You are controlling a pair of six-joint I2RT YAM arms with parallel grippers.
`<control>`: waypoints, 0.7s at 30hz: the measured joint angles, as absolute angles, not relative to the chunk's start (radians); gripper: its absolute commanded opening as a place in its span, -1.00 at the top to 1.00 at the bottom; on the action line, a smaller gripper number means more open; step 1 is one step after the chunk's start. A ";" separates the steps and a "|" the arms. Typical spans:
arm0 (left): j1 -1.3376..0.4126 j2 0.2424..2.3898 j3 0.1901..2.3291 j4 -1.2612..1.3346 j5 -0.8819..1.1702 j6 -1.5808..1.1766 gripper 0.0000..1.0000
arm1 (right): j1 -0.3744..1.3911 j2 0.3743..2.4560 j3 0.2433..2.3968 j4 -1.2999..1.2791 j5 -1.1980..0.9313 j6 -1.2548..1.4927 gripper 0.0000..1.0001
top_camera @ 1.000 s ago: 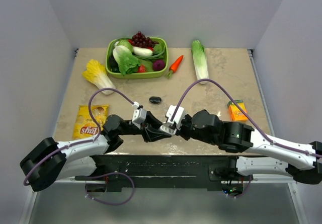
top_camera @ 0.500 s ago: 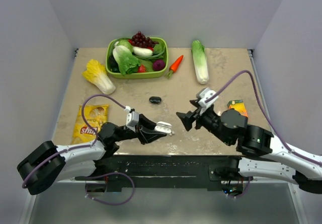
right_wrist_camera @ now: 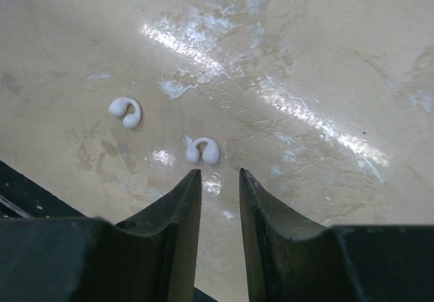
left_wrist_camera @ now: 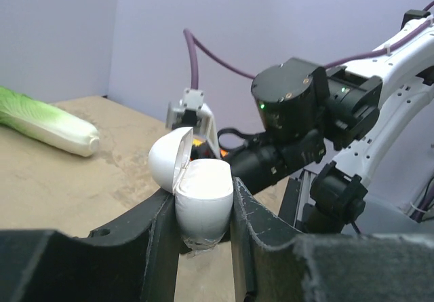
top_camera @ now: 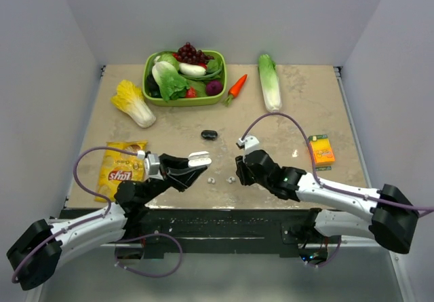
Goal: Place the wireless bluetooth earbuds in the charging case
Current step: Adjust the charging case, then pick up the earbud from the center of the board.
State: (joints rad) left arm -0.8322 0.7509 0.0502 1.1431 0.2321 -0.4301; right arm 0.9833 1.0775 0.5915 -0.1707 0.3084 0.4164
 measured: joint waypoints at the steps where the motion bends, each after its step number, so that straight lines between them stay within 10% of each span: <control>1: -0.833 0.734 0.050 1.135 0.221 -0.428 1.00 | 0.983 1.111 0.591 -0.160 0.290 0.419 0.41; 21: -0.833 0.622 0.050 1.048 0.147 -0.426 1.00 | 1.077 1.472 0.690 0.053 0.123 0.416 0.26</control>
